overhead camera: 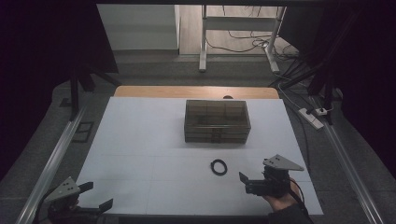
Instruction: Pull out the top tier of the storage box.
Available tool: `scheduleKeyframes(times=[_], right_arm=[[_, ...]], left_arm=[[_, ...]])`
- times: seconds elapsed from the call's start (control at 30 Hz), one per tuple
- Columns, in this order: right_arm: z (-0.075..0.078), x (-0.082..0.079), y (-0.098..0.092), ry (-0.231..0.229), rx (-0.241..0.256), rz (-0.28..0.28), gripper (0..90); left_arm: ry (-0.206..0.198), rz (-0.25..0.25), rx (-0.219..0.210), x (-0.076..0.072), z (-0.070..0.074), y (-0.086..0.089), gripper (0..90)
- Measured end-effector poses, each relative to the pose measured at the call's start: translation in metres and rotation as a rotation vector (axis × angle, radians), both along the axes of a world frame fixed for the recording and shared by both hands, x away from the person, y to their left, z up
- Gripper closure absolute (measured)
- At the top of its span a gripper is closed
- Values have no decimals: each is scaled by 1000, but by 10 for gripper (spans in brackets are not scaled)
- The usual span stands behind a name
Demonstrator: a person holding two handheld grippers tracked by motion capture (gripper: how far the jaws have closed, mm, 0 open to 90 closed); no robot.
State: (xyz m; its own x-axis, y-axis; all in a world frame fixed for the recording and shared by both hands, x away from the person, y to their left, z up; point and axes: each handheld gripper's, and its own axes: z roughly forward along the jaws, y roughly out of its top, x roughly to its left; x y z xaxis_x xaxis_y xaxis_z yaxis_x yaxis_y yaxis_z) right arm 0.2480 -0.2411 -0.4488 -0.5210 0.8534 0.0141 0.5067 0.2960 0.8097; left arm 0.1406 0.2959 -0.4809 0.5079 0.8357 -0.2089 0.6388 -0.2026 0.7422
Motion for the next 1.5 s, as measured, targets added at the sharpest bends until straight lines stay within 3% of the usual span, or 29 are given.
scheduleKeyframes(times=[0.4, 1.0, 1.5], right_arm=[[2, 16, 24, 22, -7, -10, 0], [-5, 34, 37, 26, -8, -48, 0], [-9, 48, 59, -5, -24, -89, 0]], left_arm=[[0, -2, -12, 0, 0, 1, 0], [4, 3, -19, 0, -1, 2, 0], [12, 5, -24, 1, -1, 3, 0]])
